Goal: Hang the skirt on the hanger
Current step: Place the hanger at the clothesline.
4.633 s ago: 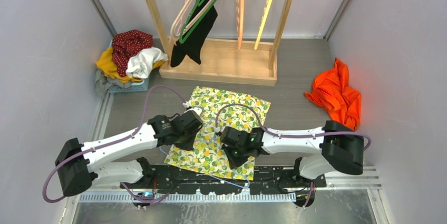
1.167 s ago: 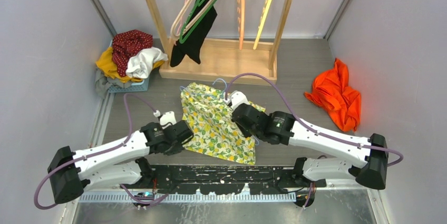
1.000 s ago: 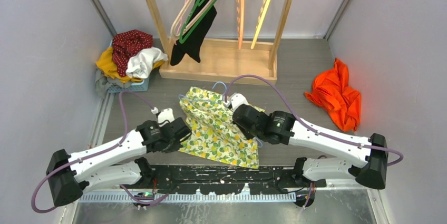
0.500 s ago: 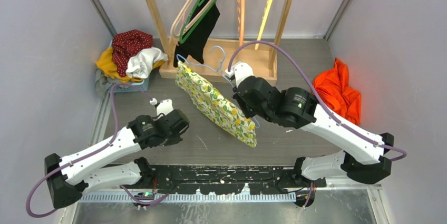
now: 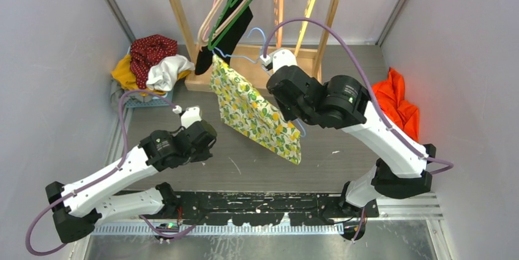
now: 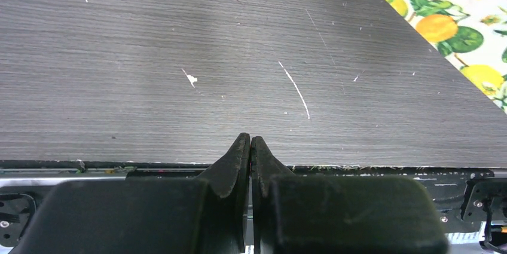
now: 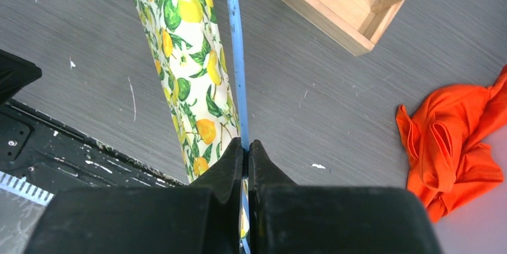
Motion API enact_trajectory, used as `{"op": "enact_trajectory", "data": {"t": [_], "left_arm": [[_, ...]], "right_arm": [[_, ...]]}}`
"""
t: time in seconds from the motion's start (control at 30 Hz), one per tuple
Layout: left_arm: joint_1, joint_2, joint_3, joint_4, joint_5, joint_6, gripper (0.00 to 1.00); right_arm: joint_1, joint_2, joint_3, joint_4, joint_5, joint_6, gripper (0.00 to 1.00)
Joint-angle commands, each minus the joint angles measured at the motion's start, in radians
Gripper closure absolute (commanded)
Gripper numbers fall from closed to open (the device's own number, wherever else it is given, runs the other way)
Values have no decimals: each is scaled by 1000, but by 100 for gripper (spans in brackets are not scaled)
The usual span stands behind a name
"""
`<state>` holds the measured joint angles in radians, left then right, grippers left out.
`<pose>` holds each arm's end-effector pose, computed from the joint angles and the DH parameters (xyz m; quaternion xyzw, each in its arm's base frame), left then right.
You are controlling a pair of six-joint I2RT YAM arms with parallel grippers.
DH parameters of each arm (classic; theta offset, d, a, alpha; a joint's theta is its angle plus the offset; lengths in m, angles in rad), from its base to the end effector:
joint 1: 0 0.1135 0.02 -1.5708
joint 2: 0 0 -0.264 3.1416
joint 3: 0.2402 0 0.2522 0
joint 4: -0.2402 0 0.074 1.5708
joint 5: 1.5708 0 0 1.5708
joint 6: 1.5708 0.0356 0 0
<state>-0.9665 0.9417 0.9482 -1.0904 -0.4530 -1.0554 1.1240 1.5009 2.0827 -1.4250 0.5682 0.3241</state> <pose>0.1031 -0.1218 0.2949 -0.0961 0.9424 -0.0833 0.3094 0.1220 0.2103 0.4839 -0.2574 0.8651 0.0300 0.4294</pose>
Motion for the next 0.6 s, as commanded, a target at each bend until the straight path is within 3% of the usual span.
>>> {"op": "enact_trajectory", "data": {"t": [0.0,0.23,0.57], "left_arm": [[6,-46,7,1,-19,20,96],[6,-62,1,1,-19,24,96],[6,-72,4,1,-10,28,97]], "right_arm": [[-3,-45,98,-93,57,92,99],[-3,-28,208,-186,161,138,99],[-63,42,362,-46,239,92,99]]}}
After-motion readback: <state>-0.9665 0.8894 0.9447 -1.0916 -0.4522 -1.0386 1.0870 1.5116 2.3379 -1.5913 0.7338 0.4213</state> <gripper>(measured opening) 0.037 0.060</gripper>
